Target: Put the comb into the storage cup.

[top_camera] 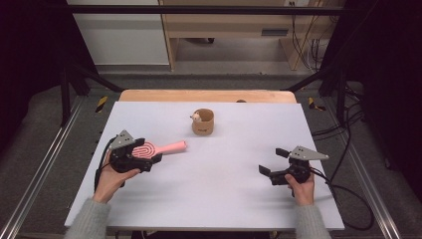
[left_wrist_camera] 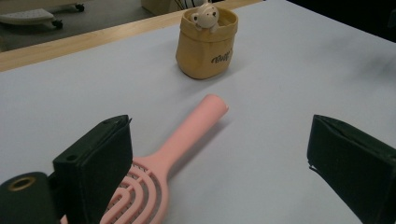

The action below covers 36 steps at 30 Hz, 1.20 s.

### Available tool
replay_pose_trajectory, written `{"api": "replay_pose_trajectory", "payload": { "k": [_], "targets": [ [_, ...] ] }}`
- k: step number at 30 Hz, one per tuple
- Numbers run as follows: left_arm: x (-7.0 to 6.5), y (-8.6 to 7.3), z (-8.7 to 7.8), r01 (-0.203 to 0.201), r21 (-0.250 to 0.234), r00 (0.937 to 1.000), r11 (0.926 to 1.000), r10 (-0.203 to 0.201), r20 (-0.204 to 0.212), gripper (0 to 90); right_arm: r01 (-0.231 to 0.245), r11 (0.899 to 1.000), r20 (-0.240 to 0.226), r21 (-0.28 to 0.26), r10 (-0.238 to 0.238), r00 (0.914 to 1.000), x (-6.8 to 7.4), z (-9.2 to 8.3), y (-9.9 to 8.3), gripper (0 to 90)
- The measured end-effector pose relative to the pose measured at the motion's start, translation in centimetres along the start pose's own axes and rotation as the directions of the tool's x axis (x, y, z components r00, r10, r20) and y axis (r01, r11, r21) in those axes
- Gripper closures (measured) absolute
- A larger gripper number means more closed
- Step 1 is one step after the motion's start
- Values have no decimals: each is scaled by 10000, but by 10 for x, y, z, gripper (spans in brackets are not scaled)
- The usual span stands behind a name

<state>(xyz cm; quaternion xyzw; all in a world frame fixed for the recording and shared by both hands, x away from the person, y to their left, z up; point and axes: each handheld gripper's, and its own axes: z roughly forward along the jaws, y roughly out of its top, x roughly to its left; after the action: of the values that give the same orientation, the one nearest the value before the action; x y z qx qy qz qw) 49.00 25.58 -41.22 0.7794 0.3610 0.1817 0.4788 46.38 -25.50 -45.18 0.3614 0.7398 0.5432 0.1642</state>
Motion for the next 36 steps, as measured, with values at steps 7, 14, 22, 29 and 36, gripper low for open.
{"api": "replay_pose_trajectory", "payload": {
  "k": [7,14,22,29,36],
  "targets": [
    [2,1,7,84,148,9997,9999,-81,-210,168,3,10000,-5,-6,-3,10000,0,0,0,2],
    [3,1,12,12,324,9990,9995,2,-442,276,17,10000,3,10,-17,10000,0,0,0,3],
    [8,1,16,330,340,9988,9989,-317,-381,425,12,10000,-2,13,-12,10000,0,0,0,3],
    [10,2,20,513,434,9976,9977,-492,-485,516,22,10000,-5,4,-22,10000,0,0,0,3],
    [10,2,26,567,549,9967,9969,-533,-611,603,20,10000,-3,-2,-20,10000,0,0,0,3]
  ]
}}
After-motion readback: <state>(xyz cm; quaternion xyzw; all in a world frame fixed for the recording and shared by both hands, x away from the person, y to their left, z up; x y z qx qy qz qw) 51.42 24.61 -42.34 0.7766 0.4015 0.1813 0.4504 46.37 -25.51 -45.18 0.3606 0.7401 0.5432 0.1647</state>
